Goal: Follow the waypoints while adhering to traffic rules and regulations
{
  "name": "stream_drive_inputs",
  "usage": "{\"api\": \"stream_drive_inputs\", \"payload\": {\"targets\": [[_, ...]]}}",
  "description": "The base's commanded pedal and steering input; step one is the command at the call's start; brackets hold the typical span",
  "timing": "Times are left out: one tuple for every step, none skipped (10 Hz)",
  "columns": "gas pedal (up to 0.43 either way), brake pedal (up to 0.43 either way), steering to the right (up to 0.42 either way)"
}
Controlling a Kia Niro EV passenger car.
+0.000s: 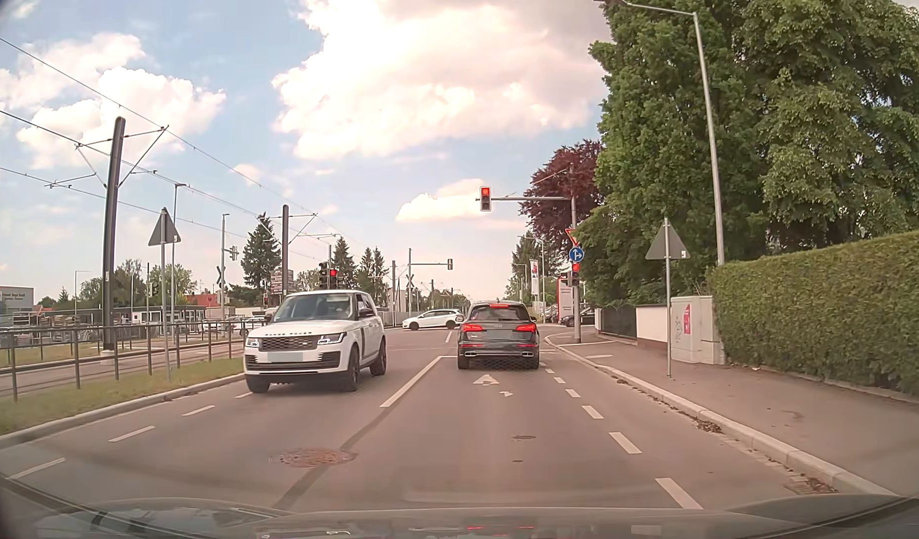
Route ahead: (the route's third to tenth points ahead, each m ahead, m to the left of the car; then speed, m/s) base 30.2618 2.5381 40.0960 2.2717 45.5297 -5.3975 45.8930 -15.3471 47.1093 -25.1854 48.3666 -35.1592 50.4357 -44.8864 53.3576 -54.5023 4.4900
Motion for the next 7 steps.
{"api": "stream_drive_inputs", "payload": {"targets": [[0.0, 0.256, 0.0], [0.0, 0.256, 0.0], [0.0, 0.256, 0.0], [0.0, 0.256, 0.0], [0.0, 0.256, 0.0], [0.0, 0.256, 0.0], [0.0, 0.256, 0.0]]}}
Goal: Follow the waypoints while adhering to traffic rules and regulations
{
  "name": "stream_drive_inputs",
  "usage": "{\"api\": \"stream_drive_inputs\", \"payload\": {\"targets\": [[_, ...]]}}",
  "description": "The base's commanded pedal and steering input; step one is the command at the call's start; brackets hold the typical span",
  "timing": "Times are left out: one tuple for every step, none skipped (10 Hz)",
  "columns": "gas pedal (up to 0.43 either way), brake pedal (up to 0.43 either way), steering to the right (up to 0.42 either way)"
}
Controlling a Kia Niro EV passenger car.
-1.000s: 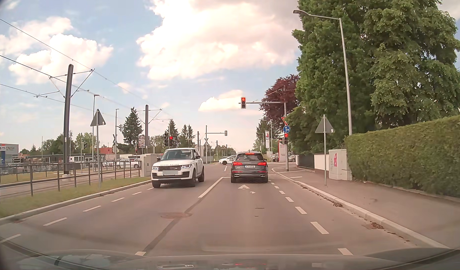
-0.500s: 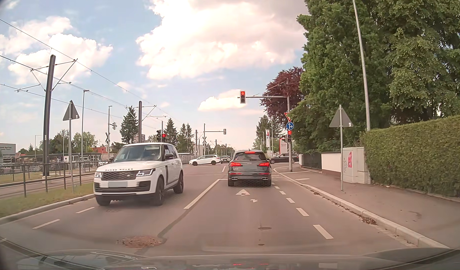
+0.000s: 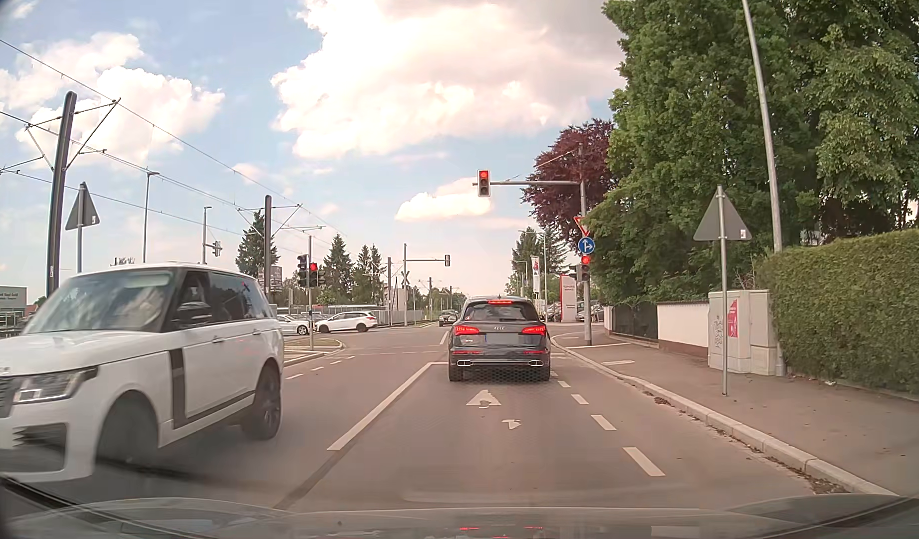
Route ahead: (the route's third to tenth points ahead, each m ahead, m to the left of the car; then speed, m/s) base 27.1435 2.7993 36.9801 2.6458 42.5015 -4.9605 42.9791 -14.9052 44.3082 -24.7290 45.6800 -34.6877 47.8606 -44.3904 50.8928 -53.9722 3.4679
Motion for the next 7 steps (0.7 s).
{"api": "stream_drive_inputs", "payload": {"targets": [[0.0, 0.25, 0.0], [0.0, 0.256, 0.0], [0.0, 0.25, 0.0], [0.0, 0.238, 0.0], [0.0, 0.22, 0.0], [0.0, 0.207, 0.0], [0.0, 0.207, -0.001]]}}
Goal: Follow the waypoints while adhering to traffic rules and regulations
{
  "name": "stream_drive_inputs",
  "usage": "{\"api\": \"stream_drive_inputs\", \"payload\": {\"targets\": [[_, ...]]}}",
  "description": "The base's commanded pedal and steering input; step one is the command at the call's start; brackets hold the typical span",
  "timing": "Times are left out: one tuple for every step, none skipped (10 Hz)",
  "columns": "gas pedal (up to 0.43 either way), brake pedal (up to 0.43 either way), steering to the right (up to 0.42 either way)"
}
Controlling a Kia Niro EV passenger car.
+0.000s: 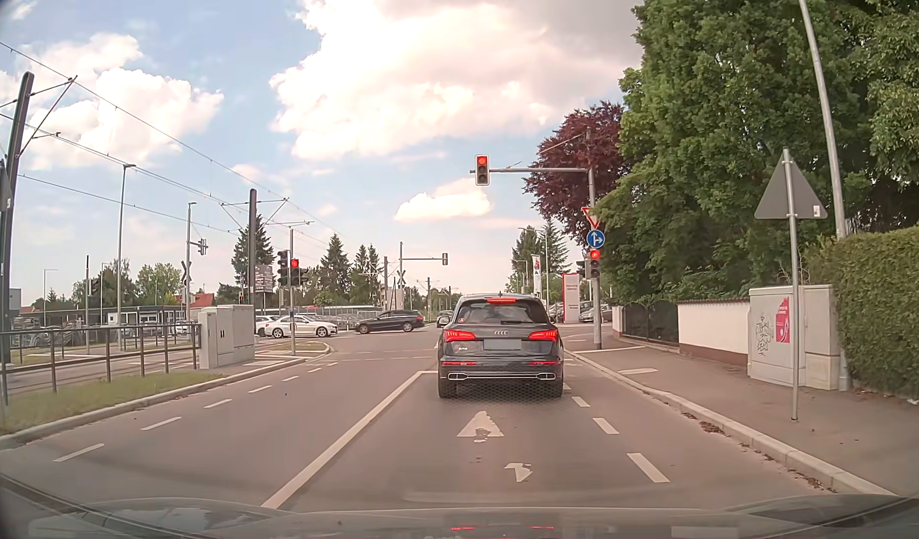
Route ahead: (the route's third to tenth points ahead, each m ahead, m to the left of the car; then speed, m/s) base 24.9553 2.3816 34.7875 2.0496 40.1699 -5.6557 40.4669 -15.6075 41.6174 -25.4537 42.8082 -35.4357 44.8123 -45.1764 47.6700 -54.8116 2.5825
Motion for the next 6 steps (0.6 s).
{"api": "stream_drive_inputs", "payload": {"targets": [[0.0, 0.207, -0.001], [0.0, 0.207, -0.001], [0.0, 0.207, -0.001], [0.0, 0.207, -0.001], [0.0, 0.207, -0.001], [0.0, 0.207, -0.001]]}}
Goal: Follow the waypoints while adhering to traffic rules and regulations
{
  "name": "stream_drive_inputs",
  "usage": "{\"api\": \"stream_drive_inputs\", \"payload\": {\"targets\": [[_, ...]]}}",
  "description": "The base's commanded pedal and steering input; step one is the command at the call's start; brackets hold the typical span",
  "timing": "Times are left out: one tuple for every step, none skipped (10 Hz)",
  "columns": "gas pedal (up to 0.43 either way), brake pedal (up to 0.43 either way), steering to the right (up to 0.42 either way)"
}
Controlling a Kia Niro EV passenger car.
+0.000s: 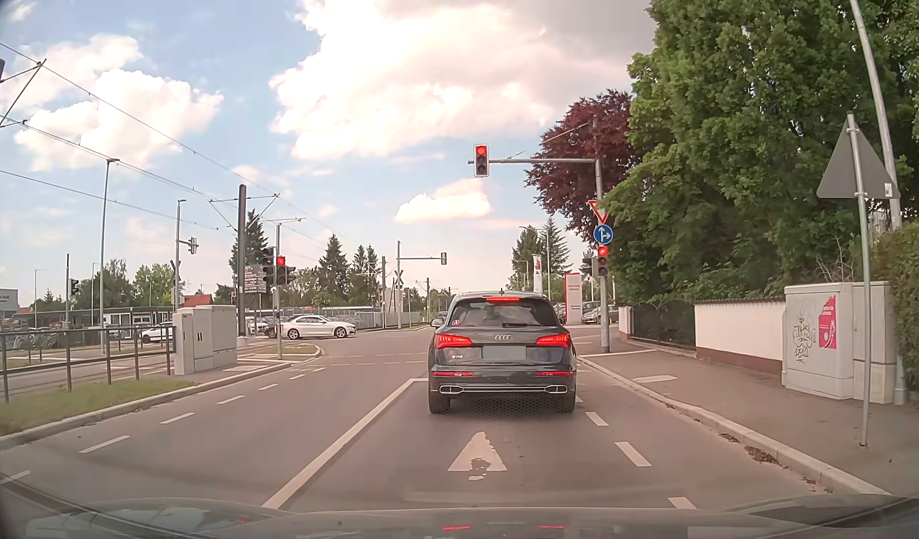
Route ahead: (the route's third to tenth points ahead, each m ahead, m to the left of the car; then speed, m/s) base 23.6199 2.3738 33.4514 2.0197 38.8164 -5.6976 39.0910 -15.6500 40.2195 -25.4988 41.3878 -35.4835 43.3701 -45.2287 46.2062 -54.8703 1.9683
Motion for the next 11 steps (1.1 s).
{"api": "stream_drive_inputs", "payload": {"targets": [[0.0, 0.213, -0.001], [0.0, 0.207, -0.001], [0.0, 0.207, -0.001], [0.0, 0.207, -0.001], [0.0, 0.201, -0.001], [0.0, 0.189, -0.001], [0.0, 0.183, -0.001], [0.0, 0.171, -0.001], [0.0, 0.171, -0.001], [0.0, 0.171, -0.001], [0.0, 0.171, -0.001]]}}
